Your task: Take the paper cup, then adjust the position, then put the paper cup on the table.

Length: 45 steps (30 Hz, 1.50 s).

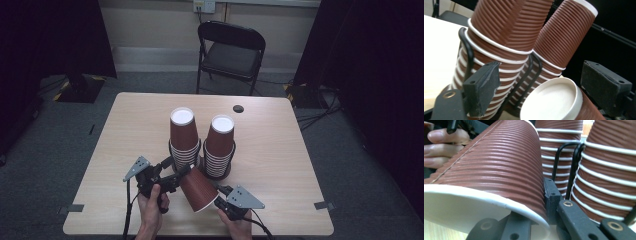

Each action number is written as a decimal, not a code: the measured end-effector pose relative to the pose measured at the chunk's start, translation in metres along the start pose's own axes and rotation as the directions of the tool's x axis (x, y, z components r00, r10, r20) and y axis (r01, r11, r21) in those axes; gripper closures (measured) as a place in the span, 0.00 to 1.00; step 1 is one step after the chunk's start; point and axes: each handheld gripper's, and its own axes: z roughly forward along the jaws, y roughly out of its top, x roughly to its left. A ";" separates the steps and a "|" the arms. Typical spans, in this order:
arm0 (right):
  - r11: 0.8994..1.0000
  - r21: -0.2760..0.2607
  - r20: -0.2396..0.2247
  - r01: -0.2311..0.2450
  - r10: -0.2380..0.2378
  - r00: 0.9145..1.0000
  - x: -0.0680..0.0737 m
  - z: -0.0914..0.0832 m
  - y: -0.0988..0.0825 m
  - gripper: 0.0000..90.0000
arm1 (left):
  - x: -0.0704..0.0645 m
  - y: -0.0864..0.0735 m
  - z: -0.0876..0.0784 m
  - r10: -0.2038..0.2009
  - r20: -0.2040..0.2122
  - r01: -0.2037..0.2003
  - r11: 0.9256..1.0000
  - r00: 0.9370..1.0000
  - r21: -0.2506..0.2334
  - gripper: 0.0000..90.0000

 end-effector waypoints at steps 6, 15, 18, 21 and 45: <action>0.995 0.102 0.011 -0.015 0.014 1.000 -0.003 -0.004 0.001 0.94 | 0.002 -0.003 -0.005 0.146 -0.040 -0.146 0.989 0.988 0.013 0.23; 0.983 0.169 0.012 -0.065 0.064 0.998 -0.014 -0.011 0.002 0.94 | -0.004 -0.004 -0.011 0.308 -0.039 -0.306 0.950 0.950 0.053 0.25; 0.979 0.194 -0.002 -0.065 0.067 0.998 -0.016 -0.012 0.002 0.94 | -0.011 -0.005 -0.011 0.422 -0.060 -0.415 0.904 0.905 0.102 0.26; 0.974 0.214 -0.019 -0.068 0.074 0.997 -0.019 -0.011 0.003 0.94 | -0.010 -0.007 -0.009 0.450 -0.052 -0.440 0.888 0.892 0.135 0.26; 0.920 0.378 -0.083 -0.100 0.141 0.987 -0.050 -0.027 0.019 0.94 | -0.029 -0.030 -0.003 0.633 0.087 -0.631 0.728 0.769 0.268 0.26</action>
